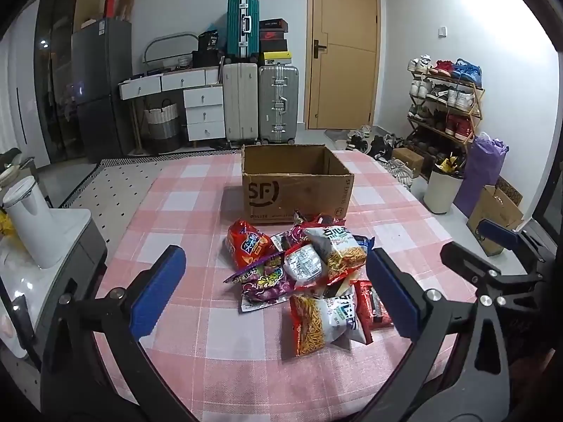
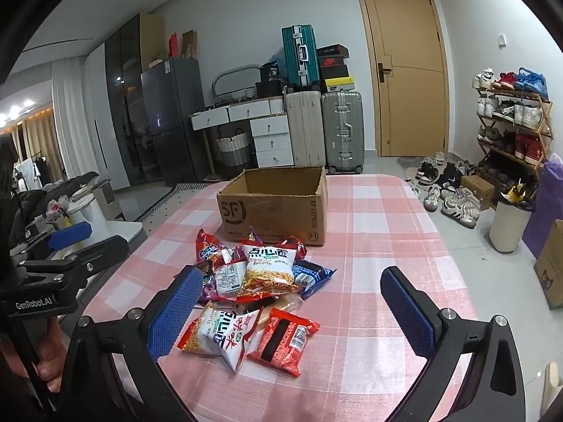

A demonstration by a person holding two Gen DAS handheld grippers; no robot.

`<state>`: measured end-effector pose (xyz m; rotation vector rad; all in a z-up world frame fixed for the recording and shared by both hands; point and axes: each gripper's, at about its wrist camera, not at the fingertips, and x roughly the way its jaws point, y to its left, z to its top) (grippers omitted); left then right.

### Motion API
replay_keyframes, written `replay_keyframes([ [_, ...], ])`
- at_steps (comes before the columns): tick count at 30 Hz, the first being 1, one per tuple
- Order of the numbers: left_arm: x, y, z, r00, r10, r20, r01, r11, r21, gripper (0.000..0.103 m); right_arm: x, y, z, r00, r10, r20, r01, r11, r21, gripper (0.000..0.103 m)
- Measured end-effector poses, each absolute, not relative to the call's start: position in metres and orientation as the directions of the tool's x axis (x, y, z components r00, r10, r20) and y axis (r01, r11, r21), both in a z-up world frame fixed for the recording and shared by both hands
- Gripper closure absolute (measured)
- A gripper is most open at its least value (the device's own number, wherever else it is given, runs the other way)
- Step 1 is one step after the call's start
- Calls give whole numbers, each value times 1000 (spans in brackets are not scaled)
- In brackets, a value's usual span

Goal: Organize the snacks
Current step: 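Move both tools toward the snack pile in front of the box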

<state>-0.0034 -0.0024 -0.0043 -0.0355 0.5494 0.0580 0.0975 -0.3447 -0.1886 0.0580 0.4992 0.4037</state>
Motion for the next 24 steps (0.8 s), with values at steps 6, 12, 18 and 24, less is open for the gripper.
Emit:
replay_keyframes([
  [6, -2, -2, -6, 851, 51, -522, -71, 997, -18, 1, 97, -343, -188, 798, 397, -452, -369, 917, 154, 0],
  [12, -2, -2, -6, 851, 54, -522, -75, 997, -19, 1, 97, -341, -187, 798, 401, -449, -371, 915, 157, 0],
  [18, -2, 0, -5, 852, 53, -521, -74, 997, -19, 1, 97, -341, -187, 798, 400, -450, -371, 915, 156, 0],
  [24, -3, 0, -6, 851, 63, -521, -83, 996, -14, 1, 97, -340, -187, 797, 401, -450, -372, 915, 157, 0],
])
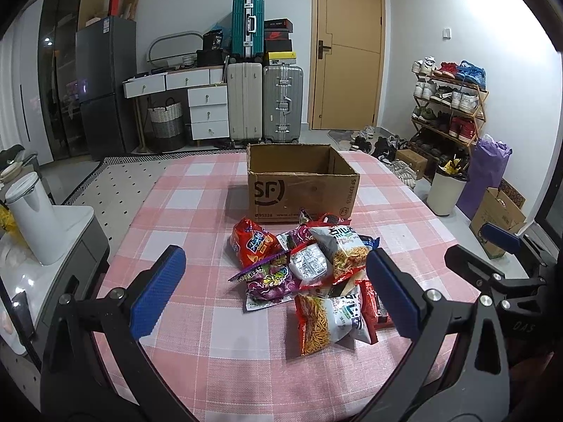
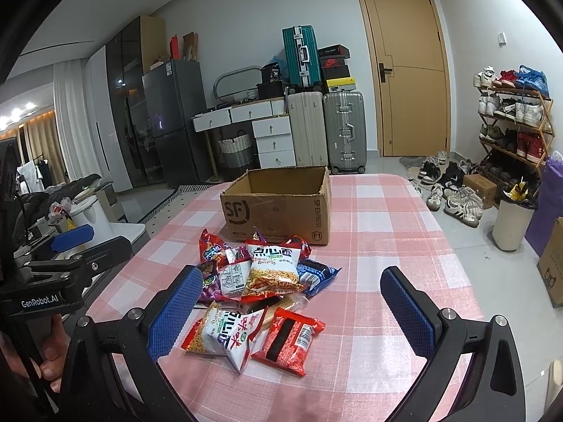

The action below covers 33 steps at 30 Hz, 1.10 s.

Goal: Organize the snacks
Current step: 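Move both tools toward the snack pile in front of the box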

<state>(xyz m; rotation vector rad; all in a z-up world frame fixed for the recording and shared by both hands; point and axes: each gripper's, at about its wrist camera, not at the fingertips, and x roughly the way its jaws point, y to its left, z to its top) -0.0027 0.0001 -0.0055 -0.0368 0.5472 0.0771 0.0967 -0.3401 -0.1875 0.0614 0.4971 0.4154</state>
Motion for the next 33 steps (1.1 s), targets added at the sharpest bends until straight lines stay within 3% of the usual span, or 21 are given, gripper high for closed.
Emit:
replay_keyframes([
  [33, 14, 0, -28, 815, 50, -577, -79, 997, -24, 1, 97, -345, -197, 787, 407, -463, -365, 913, 181, 0],
])
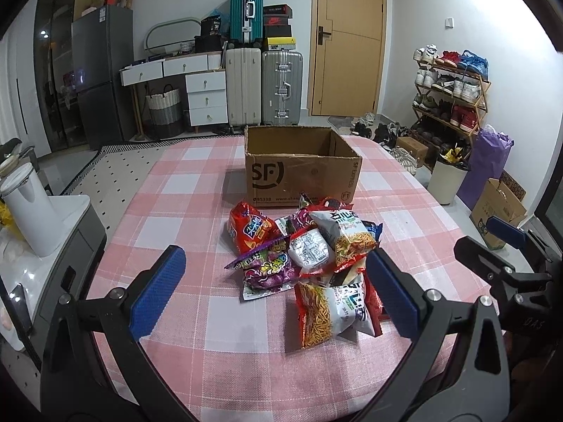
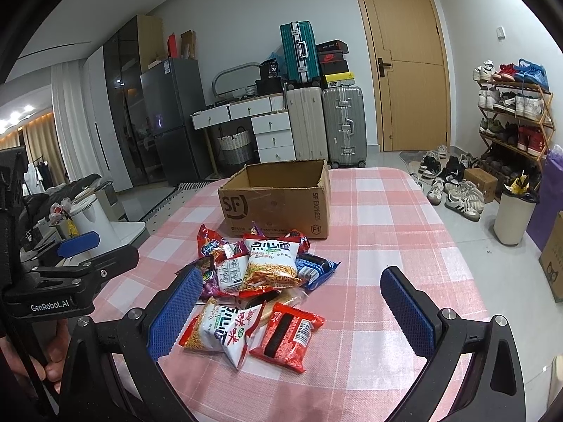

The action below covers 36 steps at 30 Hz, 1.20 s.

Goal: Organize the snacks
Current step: 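Move both tools toward the snack pile in front of the box, then grasp the orange-and-white noodle-snack bag with the left gripper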

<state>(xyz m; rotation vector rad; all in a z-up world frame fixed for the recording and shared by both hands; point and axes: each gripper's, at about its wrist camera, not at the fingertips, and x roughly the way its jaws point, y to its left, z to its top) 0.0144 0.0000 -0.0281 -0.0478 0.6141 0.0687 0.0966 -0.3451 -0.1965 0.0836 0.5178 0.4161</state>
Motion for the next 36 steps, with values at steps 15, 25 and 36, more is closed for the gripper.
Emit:
replay_keyframes([
  [15, 53, 2, -83, 717, -34, -697, -35, 996, -85, 1, 108, -362, -213, 768, 405, -496, -339, 914, 223, 0],
  [25, 84, -10, -131, 620, -161, -768, 24, 982, -187, 1, 117, -371, -229, 756, 401, -517, -317, 916, 247, 0],
  [36, 113, -15, -168, 554, -311, -772, 61, 940, -334, 1, 127, -377, -246, 739, 414, -532, -311, 910, 276, 0],
])
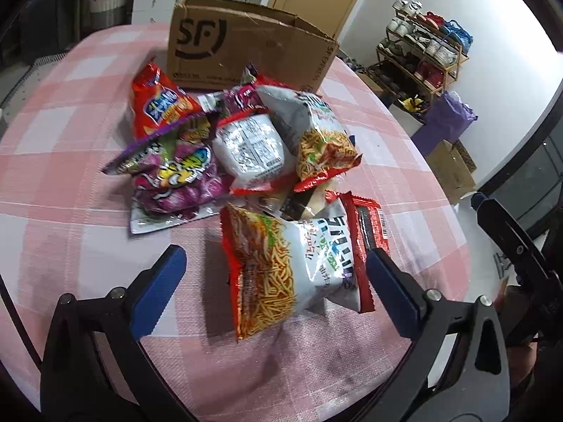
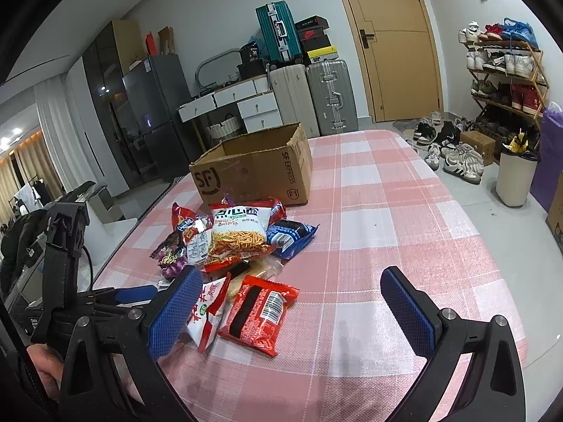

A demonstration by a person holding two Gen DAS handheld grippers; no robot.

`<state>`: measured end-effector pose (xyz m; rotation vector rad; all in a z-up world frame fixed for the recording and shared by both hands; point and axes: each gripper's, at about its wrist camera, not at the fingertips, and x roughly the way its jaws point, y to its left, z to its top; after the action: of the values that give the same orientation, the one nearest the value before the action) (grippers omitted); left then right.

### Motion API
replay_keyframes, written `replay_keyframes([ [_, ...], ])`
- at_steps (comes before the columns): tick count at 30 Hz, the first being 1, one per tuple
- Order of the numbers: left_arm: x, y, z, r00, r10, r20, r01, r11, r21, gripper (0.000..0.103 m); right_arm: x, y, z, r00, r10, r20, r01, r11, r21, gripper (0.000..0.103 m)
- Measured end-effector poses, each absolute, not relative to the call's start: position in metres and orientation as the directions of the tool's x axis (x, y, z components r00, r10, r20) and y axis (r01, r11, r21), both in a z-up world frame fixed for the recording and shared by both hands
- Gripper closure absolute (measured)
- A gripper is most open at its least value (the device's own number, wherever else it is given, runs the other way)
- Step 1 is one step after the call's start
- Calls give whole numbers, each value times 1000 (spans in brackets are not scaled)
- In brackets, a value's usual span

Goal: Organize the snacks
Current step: 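Grasp the orange-and-white noodle-snack bag with the left gripper, then hold the noodle bag in the left gripper while the right gripper grasps the red wafer pack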

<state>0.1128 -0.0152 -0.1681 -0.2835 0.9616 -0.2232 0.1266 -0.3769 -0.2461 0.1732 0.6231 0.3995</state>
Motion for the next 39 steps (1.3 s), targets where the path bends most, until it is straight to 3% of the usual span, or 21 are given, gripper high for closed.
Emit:
replay_keyframes([
  [11, 139, -19, -204, 523, -389, -758, 68, 906, -419, 15, 131, -379, -257, 728, 413, -548, -301, 910, 287, 0],
  [14, 145, -24, -209, 517, -429, -741, 91, 888, -450, 24, 131, -378, -258, 724, 414, -551, -301, 909, 287, 0],
  [16, 148, -20, -209, 498, -490, -715, 125, 857, -500, 46, 131, -377, -259, 723, 414, -553, -301, 910, 286, 0],
  [20, 159, -13, -217, 491, -557, -670, 133, 808, -574, 53, 131, -376, -260, 720, 418, -555, -305, 908, 288, 0],
  [39, 126, 0, -176, 557, -537, -633, 179, 822, -540, 54, 131, -368, -263, 699, 439, -565, -330, 898, 290, 0],
])
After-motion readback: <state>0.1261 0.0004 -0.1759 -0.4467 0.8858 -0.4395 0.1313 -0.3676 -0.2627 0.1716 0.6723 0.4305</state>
